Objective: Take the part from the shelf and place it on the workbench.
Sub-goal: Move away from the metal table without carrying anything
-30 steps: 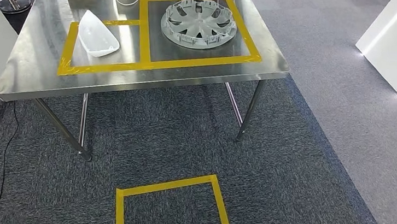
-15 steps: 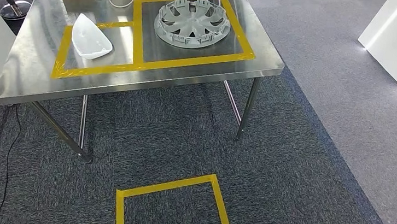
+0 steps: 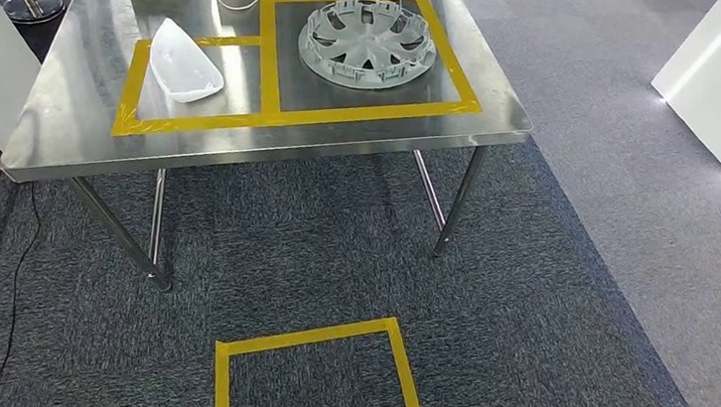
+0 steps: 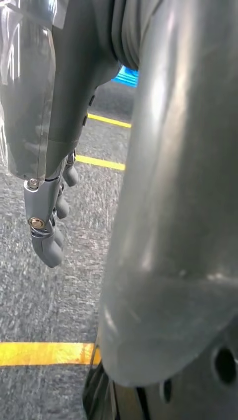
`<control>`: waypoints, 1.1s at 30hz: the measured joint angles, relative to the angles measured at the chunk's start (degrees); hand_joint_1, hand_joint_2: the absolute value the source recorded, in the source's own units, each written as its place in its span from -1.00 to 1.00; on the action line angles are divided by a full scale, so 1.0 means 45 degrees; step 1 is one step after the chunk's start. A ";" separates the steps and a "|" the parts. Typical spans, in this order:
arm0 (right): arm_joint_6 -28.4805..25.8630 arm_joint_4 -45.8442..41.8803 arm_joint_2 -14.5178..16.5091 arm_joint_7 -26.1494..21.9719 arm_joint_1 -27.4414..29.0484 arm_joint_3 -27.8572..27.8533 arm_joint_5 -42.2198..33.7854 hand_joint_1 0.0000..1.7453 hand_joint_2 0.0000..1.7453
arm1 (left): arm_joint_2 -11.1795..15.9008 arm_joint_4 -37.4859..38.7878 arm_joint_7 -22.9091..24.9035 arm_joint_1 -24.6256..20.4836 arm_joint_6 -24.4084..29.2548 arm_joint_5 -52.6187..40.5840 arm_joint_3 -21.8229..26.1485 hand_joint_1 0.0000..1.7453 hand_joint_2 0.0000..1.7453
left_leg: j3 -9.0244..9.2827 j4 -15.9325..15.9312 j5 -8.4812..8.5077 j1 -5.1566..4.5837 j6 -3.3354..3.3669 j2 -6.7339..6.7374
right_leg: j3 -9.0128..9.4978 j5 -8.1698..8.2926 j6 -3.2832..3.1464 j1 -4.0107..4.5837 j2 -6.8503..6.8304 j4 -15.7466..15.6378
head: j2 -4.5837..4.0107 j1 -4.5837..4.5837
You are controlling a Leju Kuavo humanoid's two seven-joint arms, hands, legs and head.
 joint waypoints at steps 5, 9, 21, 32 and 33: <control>0.0018 0.0000 -0.0017 0.0043 -0.0020 0.0050 0.0167 -1.00 -1.00 | -0.0005 0.0010 -0.0051 -0.0050 -0.0206 0.0220 0.0042 -1.00 -1.00 | -0.0096 0.0160 -0.0089 -0.0040 -0.0311 -0.0409 | 0.1361 0.0959 -0.0172 0.0048 0.0357 -0.2727 | 0.0000 0.0007; 0.0013 0.0000 -0.0022 0.0036 -0.0053 0.0100 0.0239 -1.00 -1.00 | 0.0022 0.0010 -0.0083 -0.0062 -0.0374 0.0431 0.0189 -1.00 -1.00 | -0.0425 0.0898 -0.0599 0.0039 -0.0626 -0.0249 | 0.1402 0.1057 -0.0500 0.0004 -0.0026 -0.2877 | 0.0000 -0.0047; 0.0011 0.0000 -0.0026 -0.0097 -0.0065 0.0362 0.0457 -1.00 -1.00 | 0.0063 0.0024 0.0075 -0.0076 -0.0662 0.0542 0.0435 -1.00 -1.00 | -0.0146 0.0149 -0.0100 -0.0094 -0.0300 0.0693 | 0.1694 0.0855 -0.0256 0.0160 -0.1313 -0.2914 | 0.0000 -0.0086; -0.0194 0.0000 -0.0099 0.0074 -0.0027 0.0410 0.0214 -1.00 -1.00 | 0.0043 0.0053 -0.0086 -0.0036 -0.0818 0.0376 0.0577 -1.00 -1.00 | -0.0117 0.0081 0.0141 0.0005 -0.0049 -0.0220 | 0.0851 0.0524 -0.0081 0.0072 0.0007 -0.1421 | 0.0000 0.0058; -0.0200 0.0000 -0.0106 0.0078 -0.0032 0.0409 0.0206 -1.00 -1.00 | 0.0035 0.0058 -0.0086 -0.0041 -0.0818 0.0369 0.0589 -1.00 -1.00 | -0.0160 0.0168 0.0106 -0.0014 -0.0109 -0.0256 | 0.1128 0.0827 -0.0128 0.0081 0.0058 -0.2110 | 0.0000 0.0056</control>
